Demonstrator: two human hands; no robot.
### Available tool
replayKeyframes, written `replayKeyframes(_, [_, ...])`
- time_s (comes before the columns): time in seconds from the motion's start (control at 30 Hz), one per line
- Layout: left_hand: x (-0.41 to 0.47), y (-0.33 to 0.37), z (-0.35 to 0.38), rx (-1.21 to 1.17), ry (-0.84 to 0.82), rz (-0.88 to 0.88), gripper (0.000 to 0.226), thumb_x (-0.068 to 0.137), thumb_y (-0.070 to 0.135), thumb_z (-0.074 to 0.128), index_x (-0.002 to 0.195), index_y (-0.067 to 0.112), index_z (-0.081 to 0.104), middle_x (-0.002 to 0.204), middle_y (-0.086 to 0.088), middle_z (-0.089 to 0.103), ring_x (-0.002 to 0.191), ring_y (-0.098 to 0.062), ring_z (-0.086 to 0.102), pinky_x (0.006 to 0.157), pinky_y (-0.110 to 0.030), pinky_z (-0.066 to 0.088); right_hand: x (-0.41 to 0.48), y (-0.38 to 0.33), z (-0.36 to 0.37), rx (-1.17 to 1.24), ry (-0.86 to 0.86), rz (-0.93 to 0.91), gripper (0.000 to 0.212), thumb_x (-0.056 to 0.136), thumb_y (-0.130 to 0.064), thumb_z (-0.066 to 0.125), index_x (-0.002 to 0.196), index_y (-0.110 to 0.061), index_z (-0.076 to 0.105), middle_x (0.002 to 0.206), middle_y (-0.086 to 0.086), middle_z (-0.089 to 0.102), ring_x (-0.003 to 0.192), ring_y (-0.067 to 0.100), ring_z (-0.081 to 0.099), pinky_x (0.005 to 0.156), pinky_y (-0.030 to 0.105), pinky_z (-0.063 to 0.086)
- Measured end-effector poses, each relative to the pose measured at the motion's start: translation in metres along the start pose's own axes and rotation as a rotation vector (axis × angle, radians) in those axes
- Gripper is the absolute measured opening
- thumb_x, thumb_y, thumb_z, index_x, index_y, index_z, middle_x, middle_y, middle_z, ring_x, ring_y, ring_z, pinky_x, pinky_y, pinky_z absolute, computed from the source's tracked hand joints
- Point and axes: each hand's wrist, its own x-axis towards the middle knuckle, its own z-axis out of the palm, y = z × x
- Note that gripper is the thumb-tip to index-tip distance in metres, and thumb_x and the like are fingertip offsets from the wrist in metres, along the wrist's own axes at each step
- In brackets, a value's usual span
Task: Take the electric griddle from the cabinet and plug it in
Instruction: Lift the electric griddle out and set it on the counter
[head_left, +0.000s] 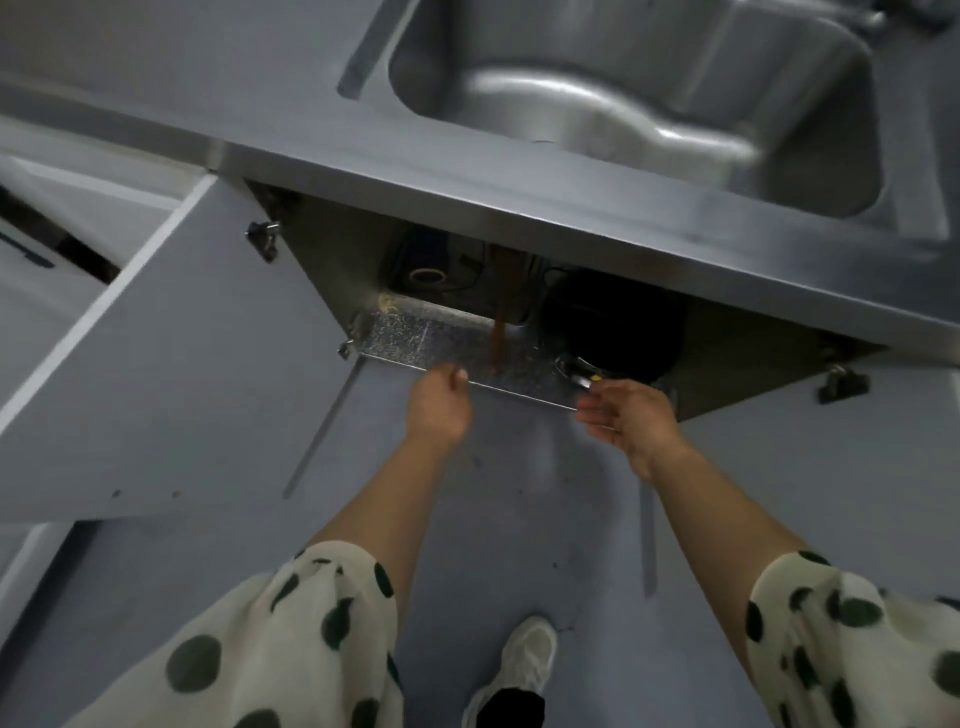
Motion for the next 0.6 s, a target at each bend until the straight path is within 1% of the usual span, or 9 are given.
replayKeyframes(0.07, [0.009, 0.012, 0.023, -0.008, -0.025, 0.01, 0.029, 0.099, 0.015, 0.042, 0.096, -0.004, 0.065, 0.1, -0.029, 0.066, 0.095, -0.041, 0.061, 0.074, -0.037, 0.045, 0.016, -0.001, -0.02, 0.004, 0.01, -0.008, 0.018, 0.097, -0.011, 0.044, 0.11, -0.009, 0.056, 0.083, 0.008, 0.065, 0.068, 0.021, 0.062, 0.064, 0.028, 0.047])
replayKeyframes(0.17, [0.019, 0.019, 0.053, -0.018, -0.057, 0.018, 0.028, 0.098, 0.014, 0.043, 0.097, -0.002, 0.065, 0.099, -0.029, 0.066, 0.094, -0.042, 0.062, 0.078, -0.041, 0.049, 0.035, 0.003, -0.041, -0.004, 0.023, -0.009, 0.016, 0.097, -0.01, 0.043, 0.107, -0.008, 0.057, 0.083, 0.008, 0.066, 0.069, 0.021, 0.063, 0.065, 0.028, 0.047])
replayKeyframes(0.3, [0.03, 0.01, 0.083, -0.048, -0.104, 0.003, 0.025, 0.097, 0.014, 0.045, 0.097, 0.0, 0.065, 0.1, -0.03, 0.067, 0.097, -0.043, 0.063, 0.084, -0.047, 0.053, 0.058, 0.014, -0.056, 0.028, 0.053, 0.006, 0.015, 0.097, -0.01, 0.045, 0.092, -0.011, 0.059, 0.088, 0.011, 0.065, 0.07, 0.021, 0.063, 0.065, 0.029, 0.049])
replayKeyframes(0.37, [0.044, 0.004, 0.1, -0.051, -0.126, 0.004, 0.024, 0.096, 0.012, 0.046, 0.099, 0.0, 0.066, 0.102, -0.031, 0.067, 0.099, -0.045, 0.063, 0.086, -0.049, 0.053, 0.076, 0.02, -0.063, 0.063, 0.074, 0.003, 0.014, 0.098, -0.01, 0.044, 0.099, -0.008, 0.058, 0.088, 0.013, 0.064, 0.07, 0.021, 0.062, 0.062, 0.027, 0.05])
replayKeyframes(0.43, [0.06, 0.002, 0.113, -0.039, -0.143, 0.019, 0.024, 0.095, 0.011, 0.047, 0.1, 0.0, 0.067, 0.102, -0.031, 0.066, 0.098, -0.044, 0.063, 0.086, -0.048, 0.053, 0.093, 0.024, -0.067, 0.092, 0.087, -0.013, 0.015, 0.098, -0.01, 0.045, 0.107, -0.006, 0.057, 0.086, 0.011, 0.065, 0.072, 0.021, 0.063, 0.061, 0.027, 0.05])
replayKeyframes(0.53, [0.091, -0.008, 0.141, -0.005, -0.156, 0.071, 0.023, 0.094, 0.011, 0.047, 0.098, 0.003, 0.068, 0.1, -0.028, 0.068, 0.096, -0.041, 0.065, 0.086, -0.046, 0.053, 0.128, 0.036, -0.073, 0.087, 0.126, -0.055, 0.016, 0.098, -0.011, 0.045, 0.107, -0.007, 0.058, 0.087, 0.011, 0.067, 0.073, 0.022, 0.065, 0.066, 0.029, 0.051])
replayKeyframes(0.6, [0.106, -0.012, 0.156, -0.01, -0.175, 0.105, 0.023, 0.094, 0.008, 0.046, 0.099, 0.006, 0.069, 0.1, -0.027, 0.069, 0.097, -0.04, 0.066, 0.089, -0.047, 0.053, 0.148, 0.043, -0.077, 0.082, 0.146, -0.079, 0.016, 0.098, -0.01, 0.044, 0.107, -0.006, 0.057, 0.087, 0.011, 0.065, 0.071, 0.022, 0.064, 0.062, 0.027, 0.05])
